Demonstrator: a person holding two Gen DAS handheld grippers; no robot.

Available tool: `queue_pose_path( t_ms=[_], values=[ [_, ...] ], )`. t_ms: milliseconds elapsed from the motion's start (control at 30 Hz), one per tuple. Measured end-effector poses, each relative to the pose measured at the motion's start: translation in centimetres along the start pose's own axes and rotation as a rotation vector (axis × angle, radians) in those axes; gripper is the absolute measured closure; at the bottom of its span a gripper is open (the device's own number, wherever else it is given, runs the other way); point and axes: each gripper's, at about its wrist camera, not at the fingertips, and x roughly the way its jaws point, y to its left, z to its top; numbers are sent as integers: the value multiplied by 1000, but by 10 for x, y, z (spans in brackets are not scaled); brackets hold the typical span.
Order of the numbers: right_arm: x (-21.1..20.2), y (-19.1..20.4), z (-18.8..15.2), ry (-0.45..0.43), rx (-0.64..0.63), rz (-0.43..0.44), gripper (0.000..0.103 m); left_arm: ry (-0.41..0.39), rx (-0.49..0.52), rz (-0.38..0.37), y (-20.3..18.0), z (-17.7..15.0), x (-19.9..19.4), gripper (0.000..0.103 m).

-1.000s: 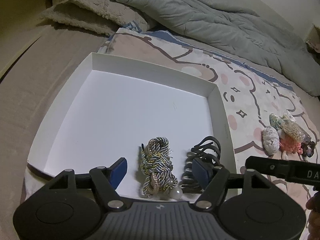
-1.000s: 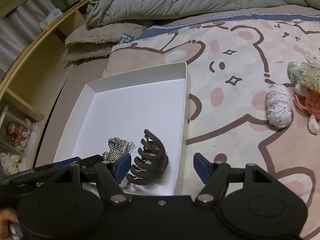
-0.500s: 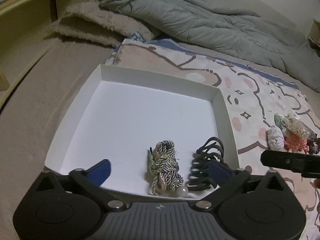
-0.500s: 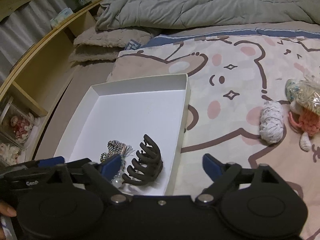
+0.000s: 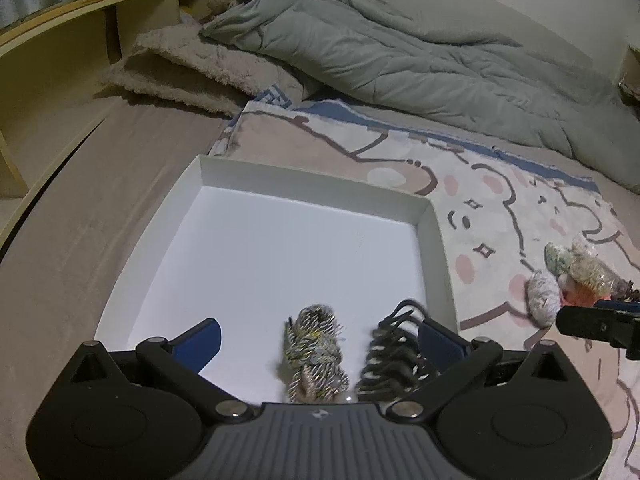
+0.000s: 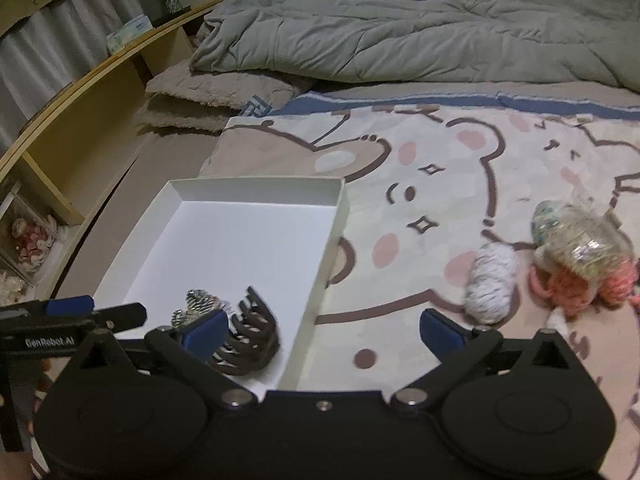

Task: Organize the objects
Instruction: 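Lift both tools out of the tray back toward the remaining items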

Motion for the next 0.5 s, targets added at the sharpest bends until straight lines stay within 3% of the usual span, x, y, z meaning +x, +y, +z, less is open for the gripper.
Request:
queue_pose_path(
  t_ms=[500],
  values=[
    [-35,-75,20,-106,16,-106,0,-33,74,-77,-76,26,12,0]
  ],
)
